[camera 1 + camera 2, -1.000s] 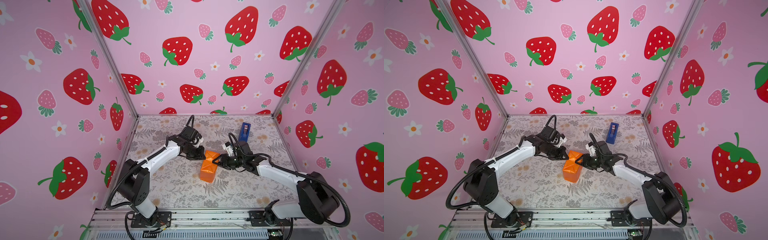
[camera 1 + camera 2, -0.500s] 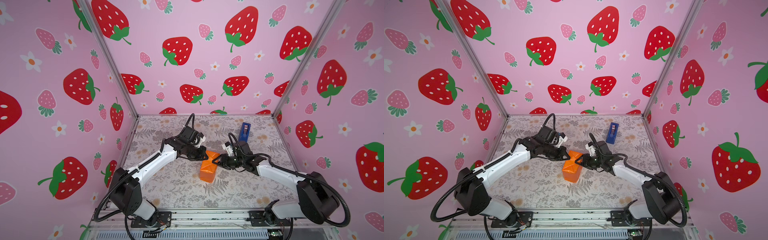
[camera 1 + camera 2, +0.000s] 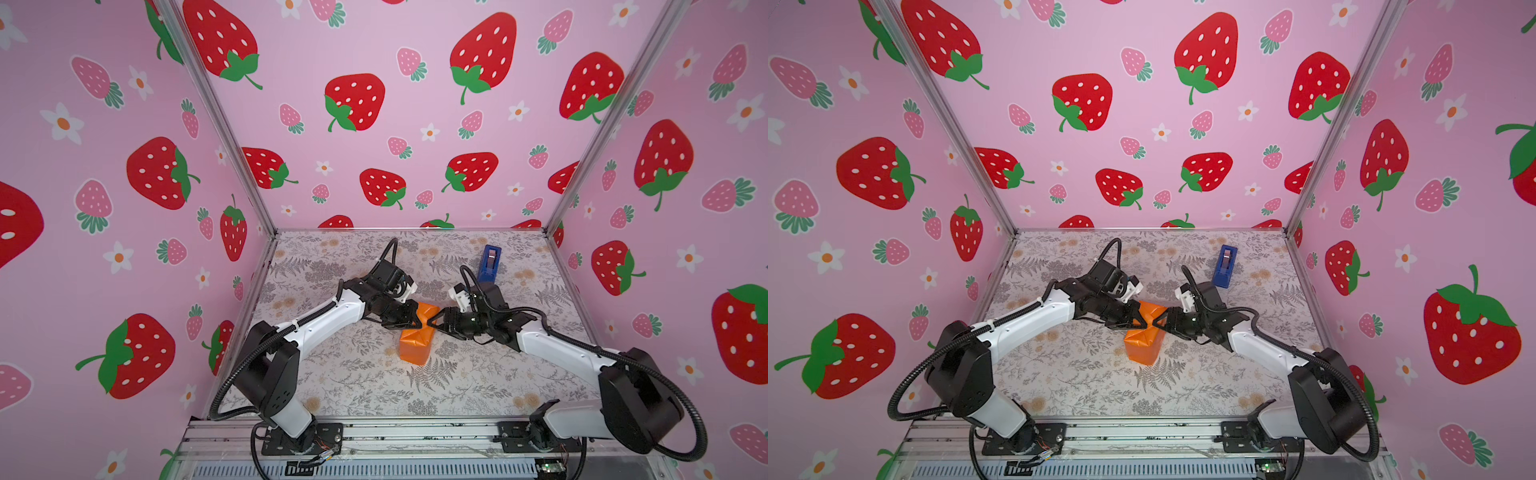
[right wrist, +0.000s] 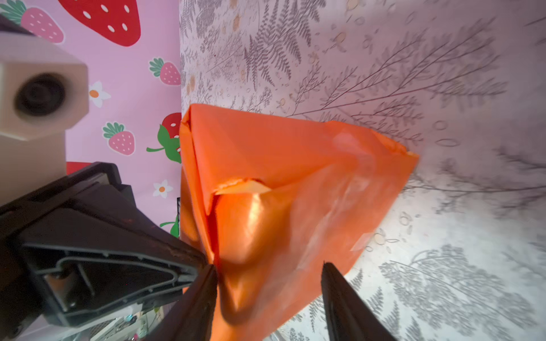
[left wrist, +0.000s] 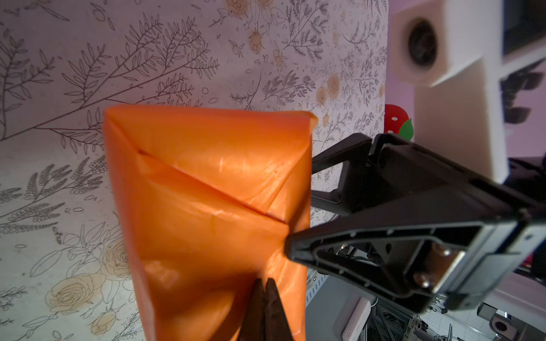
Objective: Wrap a gift box in wrapping paper
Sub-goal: Fold the wrapping paper in the gift box.
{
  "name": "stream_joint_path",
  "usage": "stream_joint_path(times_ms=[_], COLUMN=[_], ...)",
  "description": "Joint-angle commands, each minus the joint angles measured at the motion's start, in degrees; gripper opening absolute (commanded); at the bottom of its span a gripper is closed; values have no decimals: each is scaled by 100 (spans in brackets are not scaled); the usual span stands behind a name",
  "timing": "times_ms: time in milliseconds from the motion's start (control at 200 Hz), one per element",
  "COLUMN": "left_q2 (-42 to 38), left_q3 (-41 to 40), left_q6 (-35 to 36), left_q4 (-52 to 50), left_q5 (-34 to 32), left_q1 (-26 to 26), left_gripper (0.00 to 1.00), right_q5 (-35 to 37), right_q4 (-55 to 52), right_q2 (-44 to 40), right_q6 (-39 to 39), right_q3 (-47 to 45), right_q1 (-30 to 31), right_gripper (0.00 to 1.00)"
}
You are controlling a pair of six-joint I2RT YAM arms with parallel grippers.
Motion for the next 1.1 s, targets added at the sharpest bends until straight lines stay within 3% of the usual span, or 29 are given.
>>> stream_joint_path(times_ms=[0, 625, 1096], left_q2=[106, 143, 134], left_q3=[-146, -111, -180], left_q6=[119, 121, 130], left_q4=[-371, -418, -457], left_q5=[-259, -232, -231], left_q1=[12, 13, -5], left_gripper=[0, 0, 0], right_q5=[109, -556, -614], right_q4=[-272, -82, 9], right_q2=[-292, 541, 744], right_q6=[20, -181, -194], right_q3=[91, 693, 922], right_q1=[-355, -399, -367], right_gripper=[54, 38, 14])
